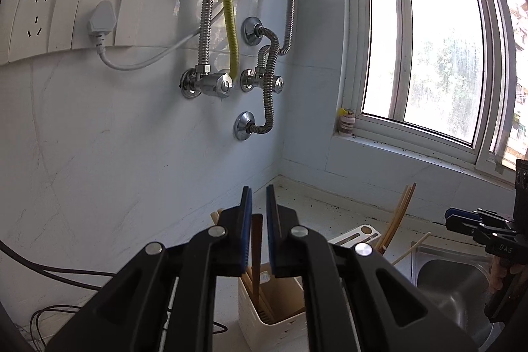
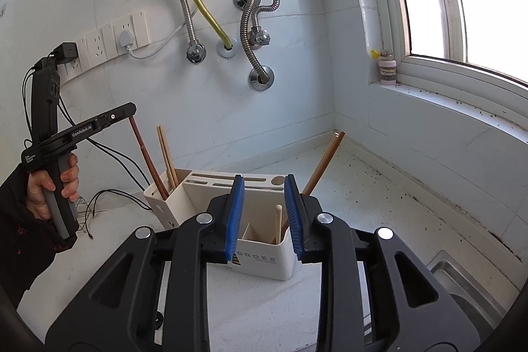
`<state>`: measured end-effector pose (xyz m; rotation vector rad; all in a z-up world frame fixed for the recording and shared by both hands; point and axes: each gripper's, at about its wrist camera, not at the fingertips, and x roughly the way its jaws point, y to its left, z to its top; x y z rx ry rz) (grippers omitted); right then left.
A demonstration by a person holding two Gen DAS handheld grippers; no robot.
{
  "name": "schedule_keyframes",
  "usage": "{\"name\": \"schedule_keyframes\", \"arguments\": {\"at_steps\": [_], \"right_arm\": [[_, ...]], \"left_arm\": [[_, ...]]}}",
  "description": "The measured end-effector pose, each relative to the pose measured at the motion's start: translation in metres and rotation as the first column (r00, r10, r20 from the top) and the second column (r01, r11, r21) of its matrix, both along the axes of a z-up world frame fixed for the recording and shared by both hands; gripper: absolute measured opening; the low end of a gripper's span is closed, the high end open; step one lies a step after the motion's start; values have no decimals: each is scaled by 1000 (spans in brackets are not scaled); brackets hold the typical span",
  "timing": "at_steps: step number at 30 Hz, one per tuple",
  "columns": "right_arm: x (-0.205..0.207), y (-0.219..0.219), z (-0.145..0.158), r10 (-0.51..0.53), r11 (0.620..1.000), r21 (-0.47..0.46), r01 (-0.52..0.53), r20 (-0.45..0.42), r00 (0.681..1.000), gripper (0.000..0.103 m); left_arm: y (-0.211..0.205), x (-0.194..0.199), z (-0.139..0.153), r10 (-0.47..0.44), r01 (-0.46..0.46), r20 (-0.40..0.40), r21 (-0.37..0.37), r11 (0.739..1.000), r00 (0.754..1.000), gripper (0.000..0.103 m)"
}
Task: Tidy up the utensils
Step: 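Lower the dark chopstick into the holder and open the left tool, then open the right tool and move both tools toward the black spoons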
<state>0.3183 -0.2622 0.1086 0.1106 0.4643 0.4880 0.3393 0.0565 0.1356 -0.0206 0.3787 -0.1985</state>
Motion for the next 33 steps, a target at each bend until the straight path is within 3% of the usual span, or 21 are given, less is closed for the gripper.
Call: {"name": "schedule_keyframes", "arguments": {"at_steps": [1,2,3,10,18,26,33], "right_arm": [[-3,-2,3,-4,1000,6,4,13,1000,25],[-6,-5,5,-2,1000,17,2,25,1000,25],[-9,-7,8,-5,1000,26,4,39,999,25],[-43,-18,27,24,998,53,-31,134,991,27],[-80,-12,27,74,997,-7,-74,145,987,29],[-108,4,6,143,989,-48,-139,93,985,29],[-128,26,-38,237,967,-96,-238,-27,971,29]], "left_arm": [[0,-1,0,2,-2,2,6,1000,1000,22],[0,-3,1,10,-10,8,13,1000,1000,36],[0,-5,2,7,-7,17,16,1000,1000,39],[4,-21,18,23,-26,65,42,999,998,48],[8,-56,28,54,-57,51,69,996,997,65],[13,-97,21,58,-58,-3,41,997,998,66],[13,-145,-5,35,-33,-78,33,999,996,67]]}}
